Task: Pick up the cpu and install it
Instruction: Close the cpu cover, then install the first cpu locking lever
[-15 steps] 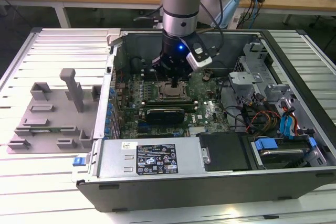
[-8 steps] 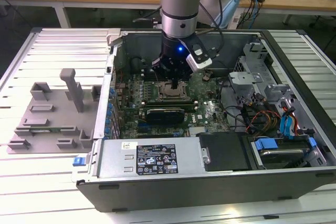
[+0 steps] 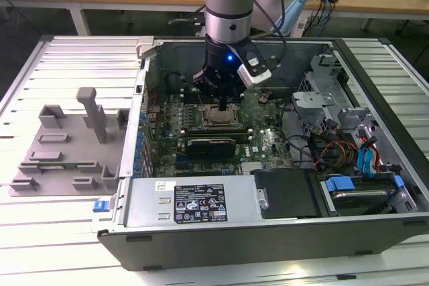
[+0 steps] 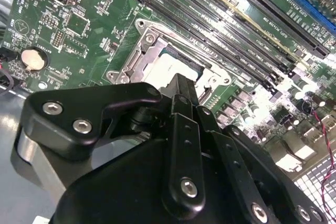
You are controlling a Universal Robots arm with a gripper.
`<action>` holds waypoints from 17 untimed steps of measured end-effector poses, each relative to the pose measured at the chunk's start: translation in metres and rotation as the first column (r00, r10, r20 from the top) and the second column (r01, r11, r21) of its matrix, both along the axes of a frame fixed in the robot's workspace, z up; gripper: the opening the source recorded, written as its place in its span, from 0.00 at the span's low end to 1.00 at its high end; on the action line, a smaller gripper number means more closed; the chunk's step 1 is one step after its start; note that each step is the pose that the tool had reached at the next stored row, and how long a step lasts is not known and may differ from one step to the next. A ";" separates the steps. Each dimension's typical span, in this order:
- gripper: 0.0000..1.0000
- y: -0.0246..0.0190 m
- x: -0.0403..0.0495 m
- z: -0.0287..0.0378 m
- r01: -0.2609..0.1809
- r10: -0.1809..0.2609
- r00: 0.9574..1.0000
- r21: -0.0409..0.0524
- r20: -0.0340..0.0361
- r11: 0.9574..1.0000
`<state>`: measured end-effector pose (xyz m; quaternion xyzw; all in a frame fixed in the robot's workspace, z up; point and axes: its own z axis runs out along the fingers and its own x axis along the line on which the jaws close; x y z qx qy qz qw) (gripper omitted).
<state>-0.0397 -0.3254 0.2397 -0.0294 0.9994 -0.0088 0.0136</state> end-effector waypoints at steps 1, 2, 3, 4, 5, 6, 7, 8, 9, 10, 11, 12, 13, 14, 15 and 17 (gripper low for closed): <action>0.11 0.0000 0.0000 0.0002 0.000 0.000 1.000 0.000 0.000 1.000; 0.11 0.0000 0.0000 0.0003 0.000 0.000 1.000 0.000 0.000 1.000; 0.11 0.0000 0.0000 0.0008 0.000 0.000 1.000 0.000 0.000 1.000; 0.11 0.0000 0.0000 0.0014 0.000 0.000 1.000 0.000 0.000 1.000; 0.11 -0.0001 0.0000 0.0015 0.000 0.000 1.000 0.000 0.000 1.000; 0.11 0.0000 0.0000 0.0017 0.000 0.000 1.000 0.000 0.000 1.000; 0.11 0.0000 0.0000 0.0017 0.000 0.000 1.000 0.000 0.000 1.000; 0.11 0.0000 0.0000 0.0018 0.000 0.000 1.000 0.000 0.000 1.000; 0.11 0.0000 0.0000 0.0019 0.000 0.000 1.000 0.000 0.000 1.000; 0.11 0.0000 0.0000 0.0020 0.000 0.000 1.000 0.000 0.000 1.000; 0.11 0.0000 0.0000 0.0021 0.000 0.000 1.000 0.000 0.000 1.000; 0.11 0.0000 0.0000 0.0022 0.000 0.000 1.000 0.000 0.000 1.000; 0.11 0.0000 0.0000 0.0023 0.000 0.000 1.000 0.000 0.000 1.000; 0.11 0.0000 0.0000 0.0024 0.000 0.000 1.000 0.000 0.000 1.000; 0.11 -0.0001 -0.0001 0.0028 0.000 0.000 1.000 0.000 0.000 1.000; 0.11 0.0000 0.0000 0.0055 0.000 0.000 1.000 0.000 0.000 1.000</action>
